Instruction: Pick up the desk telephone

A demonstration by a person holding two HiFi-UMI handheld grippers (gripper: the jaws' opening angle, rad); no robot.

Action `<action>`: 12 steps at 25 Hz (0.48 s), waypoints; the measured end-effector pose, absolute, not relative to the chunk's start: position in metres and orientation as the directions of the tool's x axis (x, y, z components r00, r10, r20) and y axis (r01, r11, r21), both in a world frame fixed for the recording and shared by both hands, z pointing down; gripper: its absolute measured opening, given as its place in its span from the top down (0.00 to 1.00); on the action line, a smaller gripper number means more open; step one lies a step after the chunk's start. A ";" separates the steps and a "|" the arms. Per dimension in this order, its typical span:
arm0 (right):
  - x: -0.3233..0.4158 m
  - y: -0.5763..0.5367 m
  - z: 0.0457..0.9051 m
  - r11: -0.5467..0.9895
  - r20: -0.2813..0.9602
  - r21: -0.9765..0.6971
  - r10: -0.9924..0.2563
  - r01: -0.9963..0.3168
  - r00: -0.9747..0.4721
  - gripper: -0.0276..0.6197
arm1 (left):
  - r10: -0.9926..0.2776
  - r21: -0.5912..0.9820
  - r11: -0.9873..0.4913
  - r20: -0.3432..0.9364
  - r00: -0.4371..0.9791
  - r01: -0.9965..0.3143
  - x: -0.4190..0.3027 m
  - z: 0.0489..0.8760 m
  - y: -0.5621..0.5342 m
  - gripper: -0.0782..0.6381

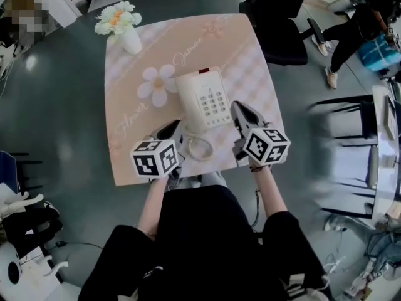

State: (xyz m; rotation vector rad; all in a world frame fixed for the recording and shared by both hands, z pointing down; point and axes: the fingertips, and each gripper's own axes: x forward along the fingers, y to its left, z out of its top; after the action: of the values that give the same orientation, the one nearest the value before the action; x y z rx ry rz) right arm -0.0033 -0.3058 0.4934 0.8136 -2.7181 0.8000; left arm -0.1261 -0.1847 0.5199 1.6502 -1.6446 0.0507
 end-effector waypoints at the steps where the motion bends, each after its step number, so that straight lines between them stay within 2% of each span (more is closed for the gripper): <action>1: -0.007 -0.311 0.497 0.710 0.331 -0.444 -0.437 -0.546 -0.837 0.97 | -0.826 0.490 0.163 0.543 0.153 -0.857 -0.127 0.522 -0.189 0.86; 6: -0.020 -0.332 0.517 0.715 0.369 -0.456 -0.390 -0.530 -0.844 0.96 | -0.815 0.510 0.229 0.566 0.122 -0.829 -0.131 0.531 -0.201 0.80; 9: -0.025 -0.344 0.528 0.700 0.387 -0.477 -0.376 -0.531 -0.842 0.89 | -0.816 0.505 0.252 0.570 0.099 -0.825 -0.135 0.535 -0.210 0.75; 12: -0.031 -0.352 0.538 0.691 0.402 -0.491 -0.361 -0.531 -0.841 0.85 | -0.813 0.500 0.275 0.577 0.080 -0.821 -0.138 0.539 -0.217 0.70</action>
State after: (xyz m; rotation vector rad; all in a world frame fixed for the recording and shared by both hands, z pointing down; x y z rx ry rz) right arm -0.0314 -0.3523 0.5380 0.7098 -2.6285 0.8890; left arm -0.1378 -0.2168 0.5391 1.5088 -1.6990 0.0127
